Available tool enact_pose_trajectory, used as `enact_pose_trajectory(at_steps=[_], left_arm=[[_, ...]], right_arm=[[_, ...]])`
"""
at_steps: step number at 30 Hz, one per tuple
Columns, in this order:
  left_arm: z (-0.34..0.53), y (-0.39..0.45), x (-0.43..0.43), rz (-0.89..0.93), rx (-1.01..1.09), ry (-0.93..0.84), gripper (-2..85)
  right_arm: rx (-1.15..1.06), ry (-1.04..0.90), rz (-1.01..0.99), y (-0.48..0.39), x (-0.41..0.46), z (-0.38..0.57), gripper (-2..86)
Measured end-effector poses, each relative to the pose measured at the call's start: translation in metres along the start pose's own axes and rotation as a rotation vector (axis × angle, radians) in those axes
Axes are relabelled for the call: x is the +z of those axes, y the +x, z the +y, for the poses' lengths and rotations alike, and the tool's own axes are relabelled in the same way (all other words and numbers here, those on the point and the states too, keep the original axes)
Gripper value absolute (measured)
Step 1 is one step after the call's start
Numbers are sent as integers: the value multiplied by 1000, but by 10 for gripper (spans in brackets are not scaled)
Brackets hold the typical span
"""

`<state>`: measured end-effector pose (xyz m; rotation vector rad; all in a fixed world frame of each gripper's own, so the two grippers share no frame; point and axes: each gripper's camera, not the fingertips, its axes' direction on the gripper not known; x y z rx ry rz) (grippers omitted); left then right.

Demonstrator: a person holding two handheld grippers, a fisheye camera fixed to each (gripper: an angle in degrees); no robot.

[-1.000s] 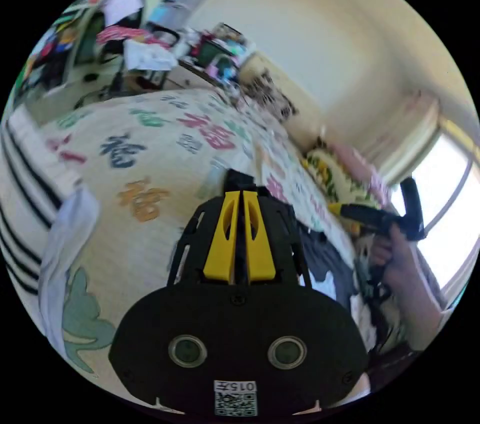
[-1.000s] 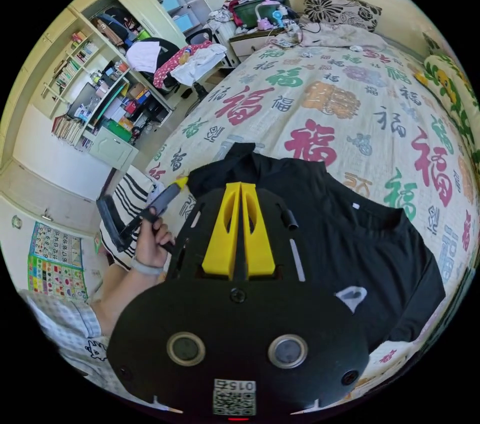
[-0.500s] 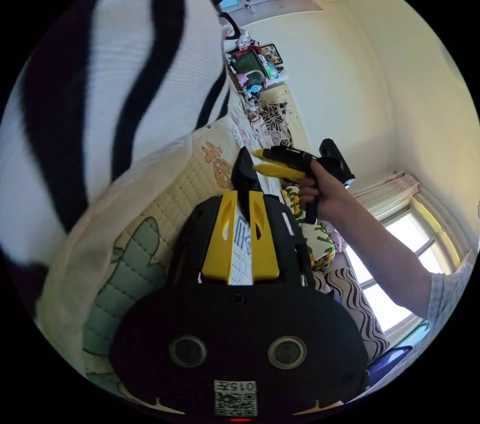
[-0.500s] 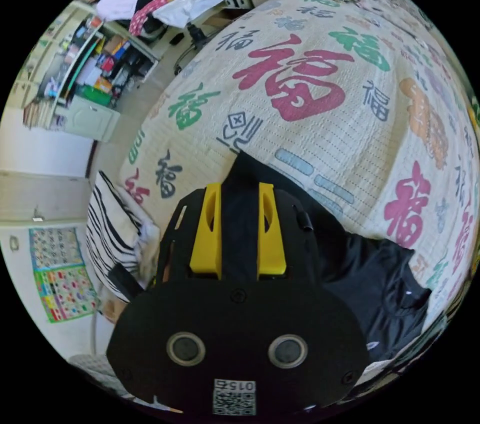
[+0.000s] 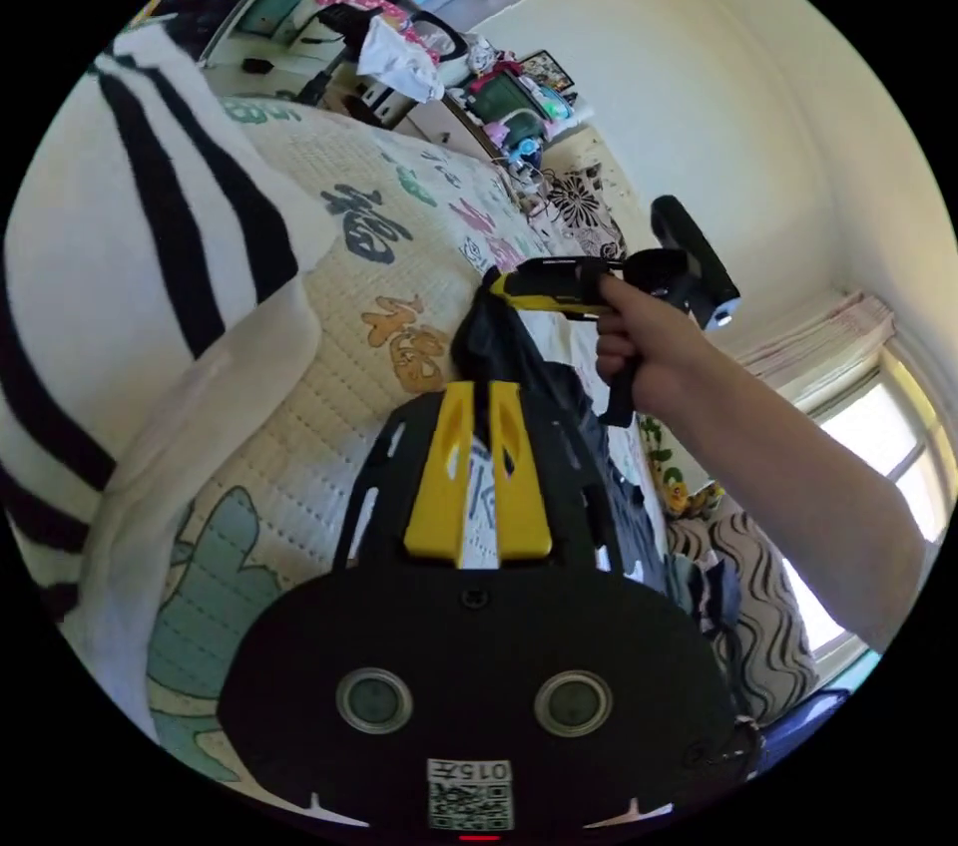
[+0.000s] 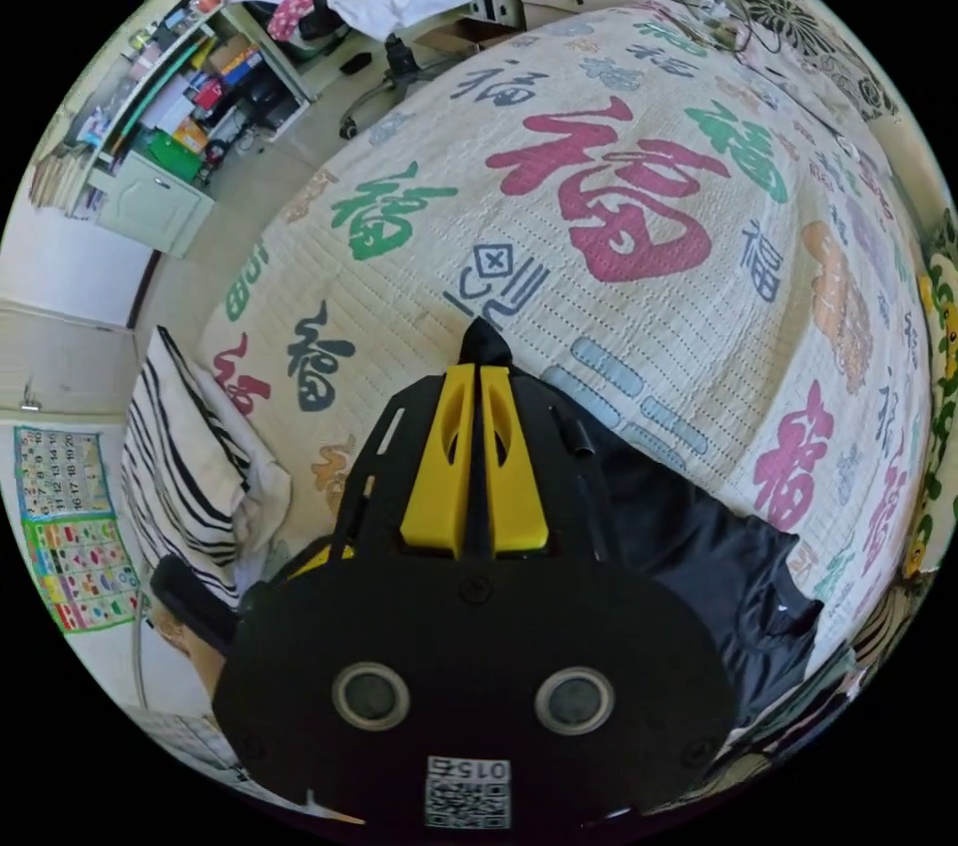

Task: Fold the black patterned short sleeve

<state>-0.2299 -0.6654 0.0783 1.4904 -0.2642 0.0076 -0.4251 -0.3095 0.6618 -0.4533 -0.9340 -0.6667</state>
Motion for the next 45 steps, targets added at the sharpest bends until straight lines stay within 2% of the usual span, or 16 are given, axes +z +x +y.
enact_pose_trajectory(at_steps=[1, 4, 9, 12, 14, 18, 21, 24, 26, 27, 29, 32, 35, 40, 45], left_arm=[[0, -4, 2, 33, -43, -12, 11], [8, -1, -20, -51, -64, 99, 0], [21, -7, -22, -68, -60, 79, 4], [33, -15, -27, -65, -86, 68, 15], [45, -14, -40, -130, -81, 77, 34], [67, -6, -71, -71, -49, 39, 64], [89, 18, -100, -3, 77, -78, 72], [112, 37, -114, 23, 190, -292, 83], [138, 46, -111, 22, 267, -508, 93], [147, 47, -110, 1, 282, -548, 95], [181, 51, -104, -74, 331, -677, 104], [223, 57, -90, -123, 369, -787, 108], [266, 61, -71, -233, 425, -863, 110], [315, 58, -36, -391, 499, -934, 105], [338, 50, -2, -484, 525, -939, 86]], right_arm=[[9, 24, -43, 0, -6, 3, -7], [-7, 36, -71, -7, -16, 6, -2], [-89, -15, -14, -25, -17, 16, 32], [-199, 40, 160, -48, -46, 31, 52], [-259, 116, 237, -65, -92, 42, 54], [-328, 242, 31, -70, -184, 96, 52], [-348, 315, -49, -44, -255, 187, 49], [-211, 289, 27, 7, -303, 305, 48], [-11, 183, 22, 51, -324, 409, 52], [50, 149, 27, 61, -327, 436, 54], [330, 77, 37, 93, -345, 547, 59], [571, 29, -22, 110, -366, 652, 68], [675, 20, -108, 112, -384, 708, 78], [750, -13, -305, 115, -401, 731, 82], [757, -62, -242, 103, -449, 724, 66]])
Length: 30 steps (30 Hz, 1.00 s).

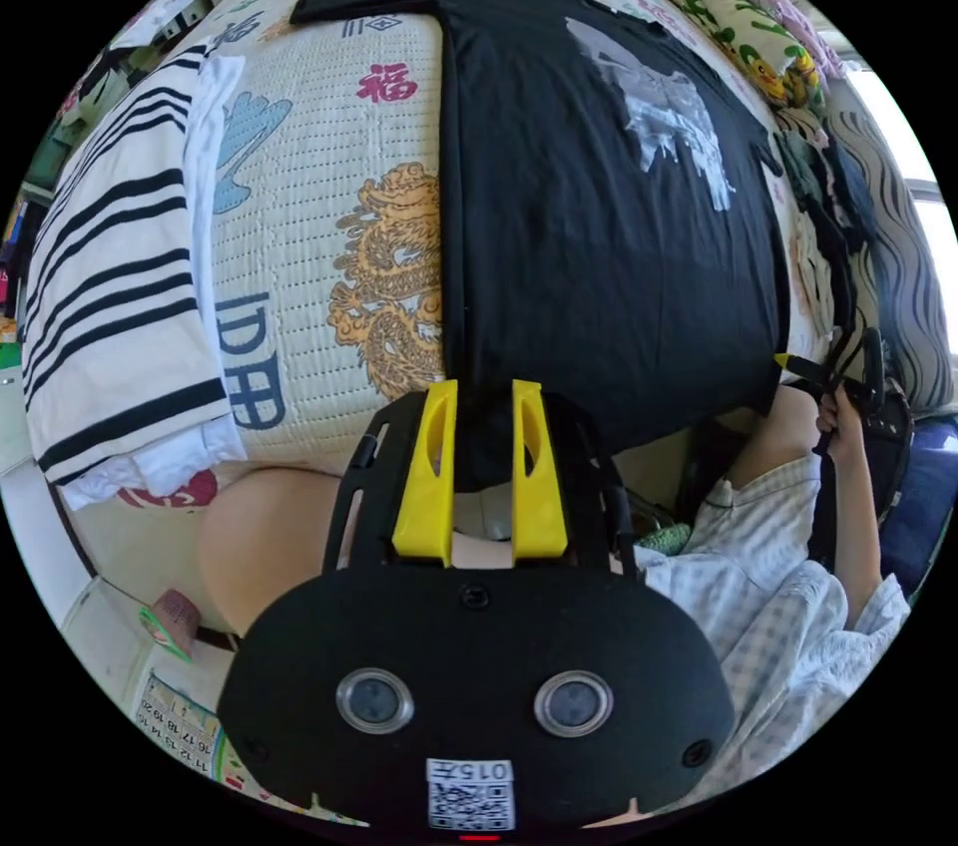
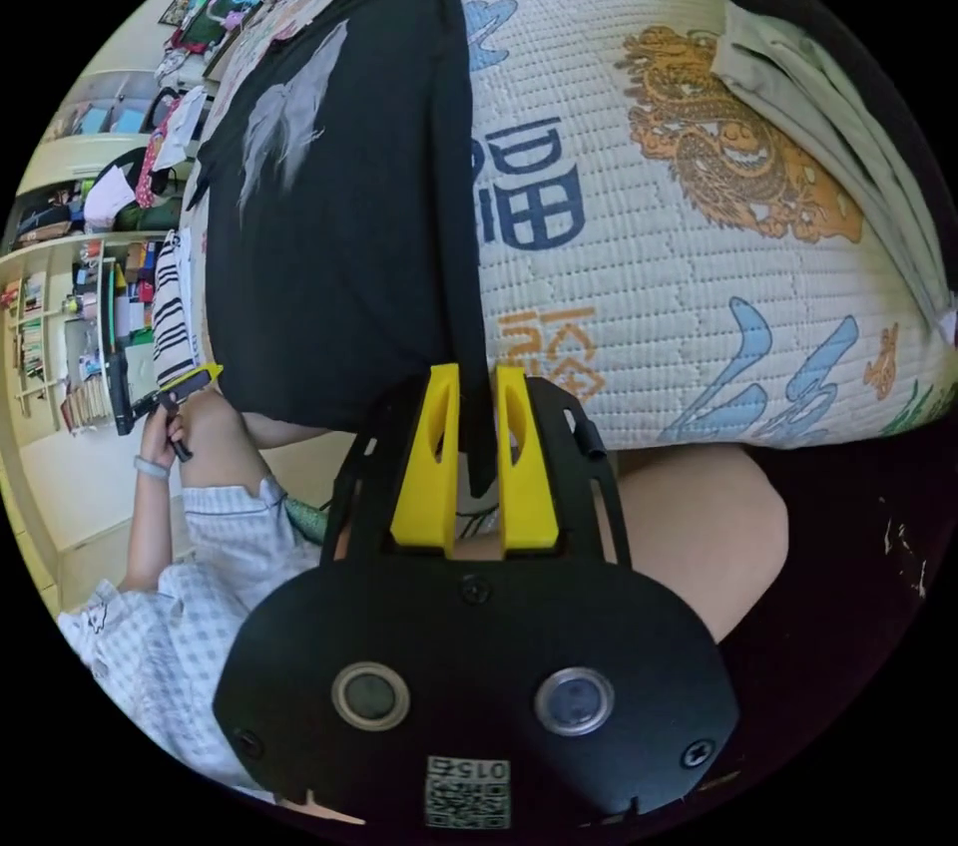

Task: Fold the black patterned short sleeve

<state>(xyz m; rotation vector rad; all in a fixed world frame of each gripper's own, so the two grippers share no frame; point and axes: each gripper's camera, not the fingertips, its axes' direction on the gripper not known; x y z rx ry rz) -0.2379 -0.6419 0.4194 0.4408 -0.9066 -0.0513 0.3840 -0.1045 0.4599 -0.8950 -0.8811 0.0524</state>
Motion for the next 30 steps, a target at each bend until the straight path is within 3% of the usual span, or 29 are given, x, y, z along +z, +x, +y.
enact_pose_trajectory(at_steps=[9, 19, 23, 30], left_arm=[[-17, 12, 47, -70, 20, 11, 40], [-33, -19, 90, 78, -29, 14, 6], [-48, -38, 113, 165, -67, -42, 8], [-62, -65, 146, 258, -124, -98, 16]], right_arm=[[-13, 83, 180, -57, -92, 49, 27], [38, 41, -50, -45, -207, 101, -7], [133, 0, -258, -23, -243, 115, -7], [166, -31, -436, -16, -292, 142, 13]])
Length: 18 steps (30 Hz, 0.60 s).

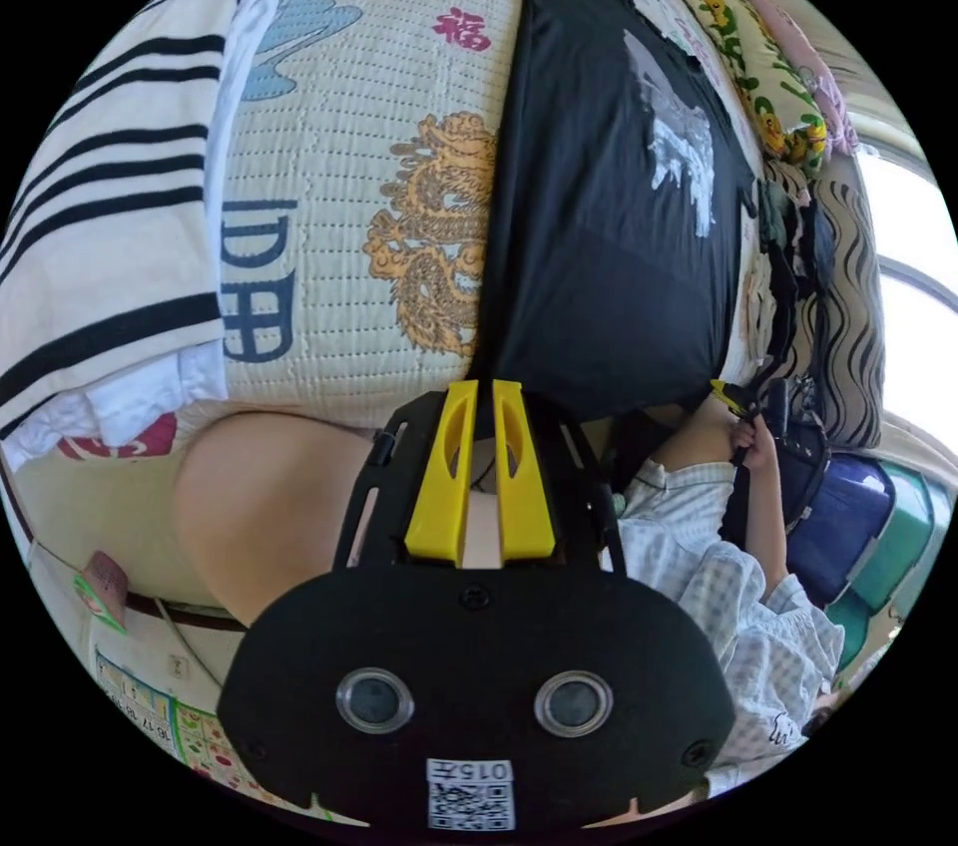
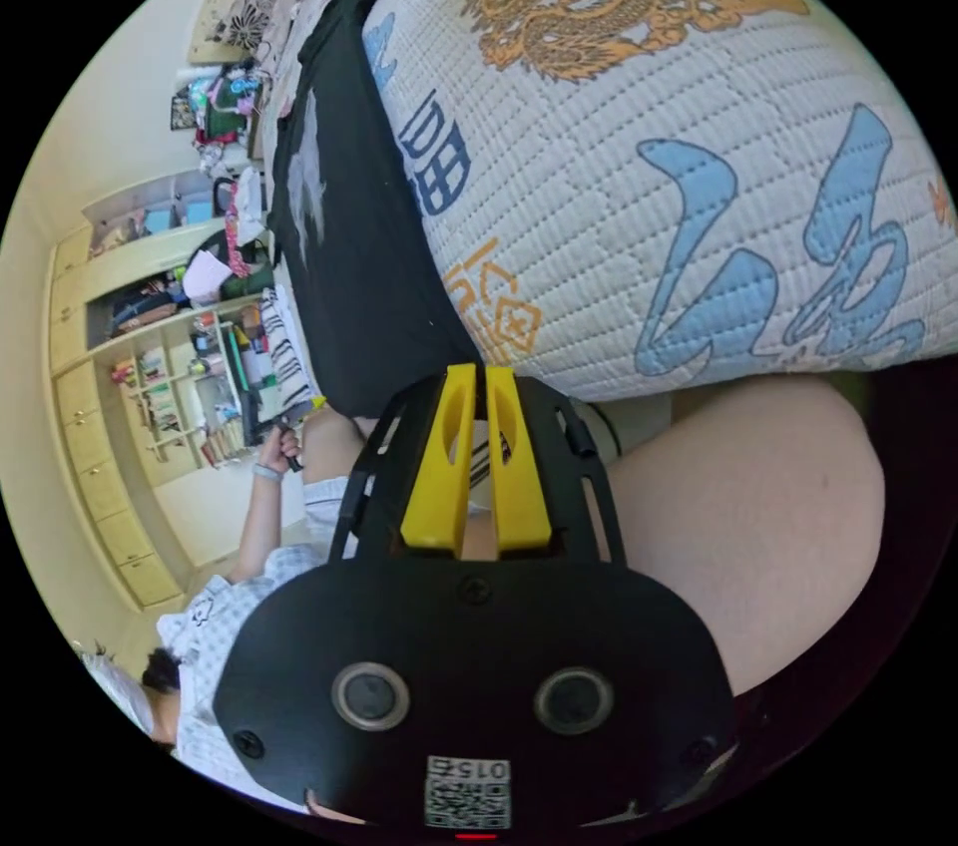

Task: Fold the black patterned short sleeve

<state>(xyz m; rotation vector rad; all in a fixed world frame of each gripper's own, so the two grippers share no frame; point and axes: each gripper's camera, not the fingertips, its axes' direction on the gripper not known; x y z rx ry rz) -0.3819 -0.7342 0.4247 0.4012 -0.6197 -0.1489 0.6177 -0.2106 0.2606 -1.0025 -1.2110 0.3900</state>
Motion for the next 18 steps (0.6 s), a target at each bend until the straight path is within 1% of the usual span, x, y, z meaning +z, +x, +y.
enact_pose_trajectory(at_steps=[2, 5, 7, 9, 11, 12, 14, 15, 17, 18], left_arm=[[-2, -9, 9, -54, -15, -41, 20], [-1, -18, 18, -134, -13, -96, 25], [0, -19, 14, -163, -3, -64, 26], [-1, -11, 1, -197, 30, 17, 26], [-16, 17, -16, -242, 136, 117, 31], [-23, 27, -20, -251, 170, 135, 32], [-57, 80, -29, -265, 331, 204, 47], [-67, 95, -29, -263, 375, 217, 51], [-115, 163, -20, -256, 547, 242, 63], [-128, 180, -15, -256, 586, 243, 65]], right_arm=[[0, 15, -56, -8, -15, 9, 29], [-66, 15, -68, -27, -28, 24, 49], [-110, 29, -49, -40, -37, 37, 50], [-158, 72, -16, -54, -49, 50, 49], [-219, 178, 49, -77, -70, 61, 48], [-236, 209, 58, -84, -76, 62, 48], [-294, 357, 80, -110, -97, 60, 51], [-310, 389, 80, -116, -101, 57, 52], [-328, 489, 87, -136, -110, 34, 56], [-322, 502, 84, -139, -112, 26, 57]])
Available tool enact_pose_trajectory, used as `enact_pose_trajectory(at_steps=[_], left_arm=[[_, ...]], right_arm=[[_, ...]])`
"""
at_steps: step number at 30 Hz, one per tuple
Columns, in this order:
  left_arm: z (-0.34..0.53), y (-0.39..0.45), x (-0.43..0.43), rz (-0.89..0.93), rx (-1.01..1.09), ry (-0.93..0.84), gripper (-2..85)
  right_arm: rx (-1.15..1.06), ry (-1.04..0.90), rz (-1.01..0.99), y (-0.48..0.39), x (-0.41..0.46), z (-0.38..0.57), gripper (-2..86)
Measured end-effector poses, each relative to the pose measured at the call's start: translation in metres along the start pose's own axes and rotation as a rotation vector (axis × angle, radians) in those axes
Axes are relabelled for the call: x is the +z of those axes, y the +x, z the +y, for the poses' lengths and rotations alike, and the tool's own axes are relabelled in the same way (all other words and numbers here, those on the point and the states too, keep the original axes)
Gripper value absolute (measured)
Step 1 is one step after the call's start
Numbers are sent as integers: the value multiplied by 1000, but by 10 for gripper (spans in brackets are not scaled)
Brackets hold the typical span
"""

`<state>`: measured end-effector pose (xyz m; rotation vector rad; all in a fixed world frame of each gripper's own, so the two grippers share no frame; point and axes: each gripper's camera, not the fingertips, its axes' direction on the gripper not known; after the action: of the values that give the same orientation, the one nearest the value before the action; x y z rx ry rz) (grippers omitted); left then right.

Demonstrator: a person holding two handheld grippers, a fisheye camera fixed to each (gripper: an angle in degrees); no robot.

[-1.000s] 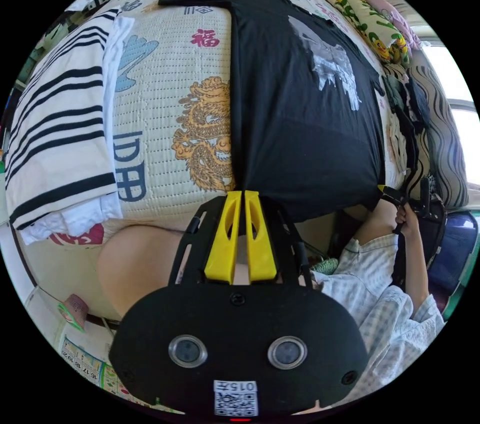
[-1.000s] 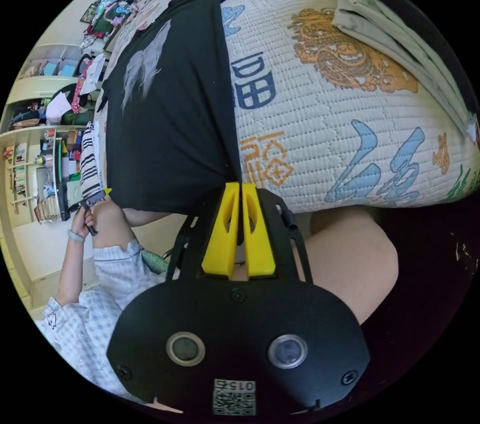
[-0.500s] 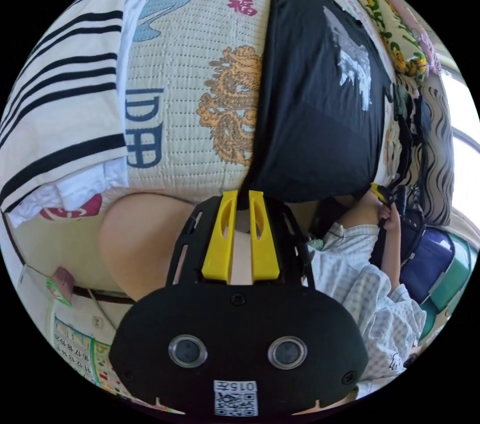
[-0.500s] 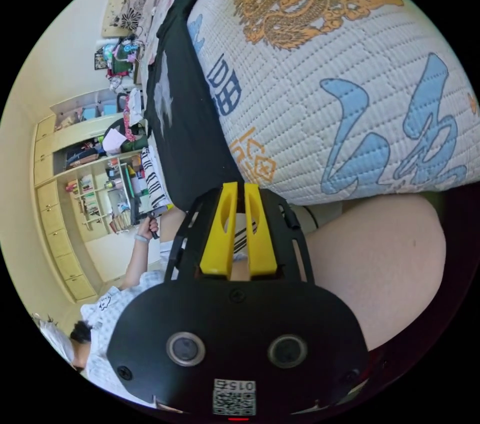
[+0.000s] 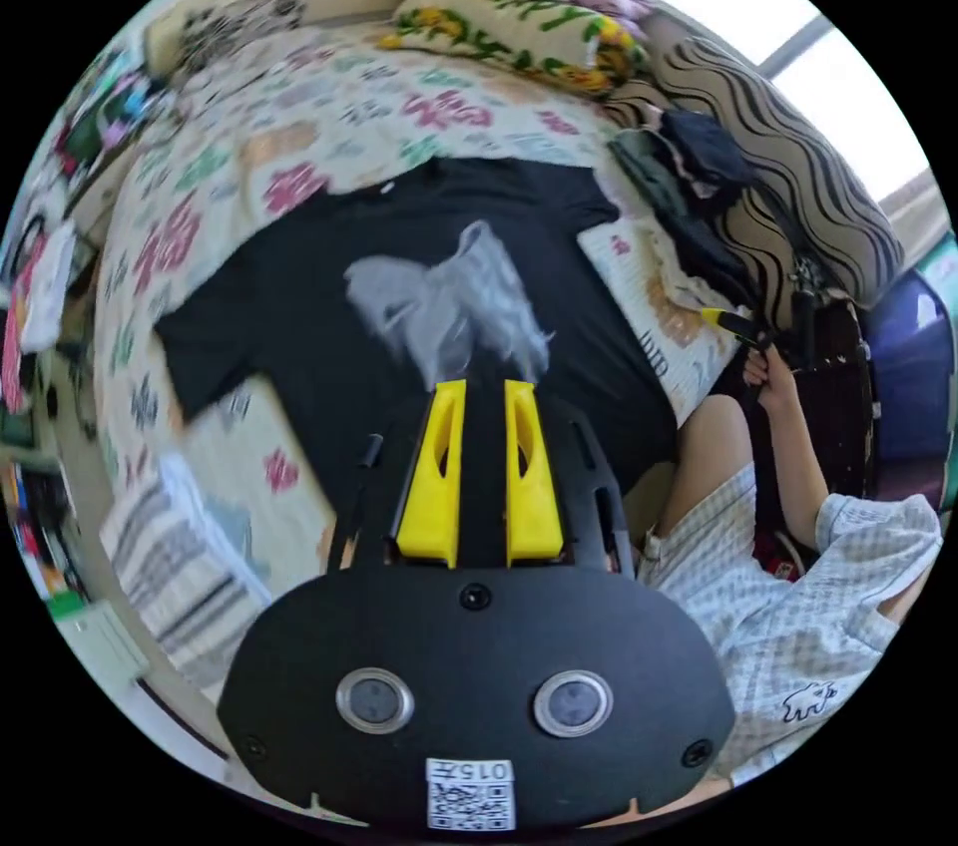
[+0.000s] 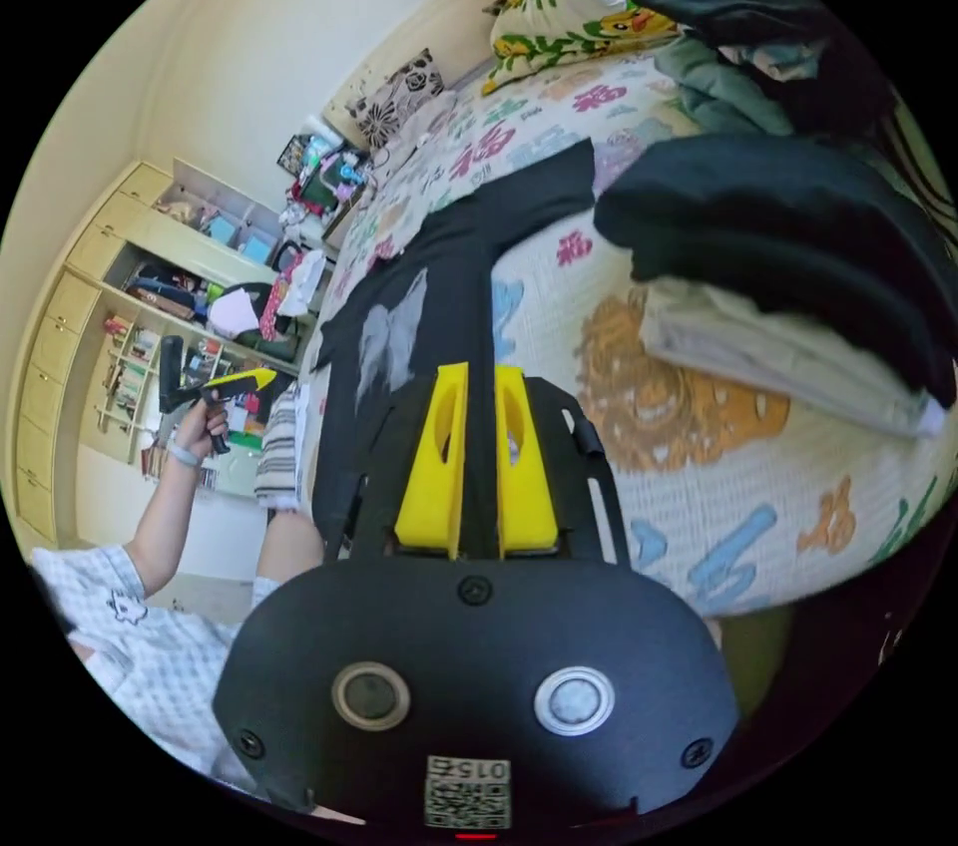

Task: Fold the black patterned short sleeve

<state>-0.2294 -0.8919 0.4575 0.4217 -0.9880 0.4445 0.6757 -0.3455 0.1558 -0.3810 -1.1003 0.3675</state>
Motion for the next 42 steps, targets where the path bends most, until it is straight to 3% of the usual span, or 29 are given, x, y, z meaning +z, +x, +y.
enact_pose_trajectory(at_steps=[5, 11, 15, 23, 27, 33, 42], left_arm=[[-170, 89, 74, 29, 283, 18, 73], [-317, 151, 193, 38, 348, 5, 85], [-369, 175, 261, 50, 363, -39, 90], [-407, 183, 350, -131, 408, -92, 74], [-409, 166, 341, -97, 418, -60, 23], [-380, 99, 249, 31, 401, 146, 6], [-238, -81, 114, 152, 129, 374, 3]], right_arm=[[29, 96, 112, -4, 42, -65, 70], [89, 185, 290, 5, 94, -100, 63], [101, 195, 313, 12, 124, -110, 59], [96, 201, 395, 11, 175, -120, 28], [71, 189, 409, 4, 188, -115, 5], [-33, 264, 362, -34, 175, -86, -2], [-418, 179, 230, -168, 197, -18, -2]])
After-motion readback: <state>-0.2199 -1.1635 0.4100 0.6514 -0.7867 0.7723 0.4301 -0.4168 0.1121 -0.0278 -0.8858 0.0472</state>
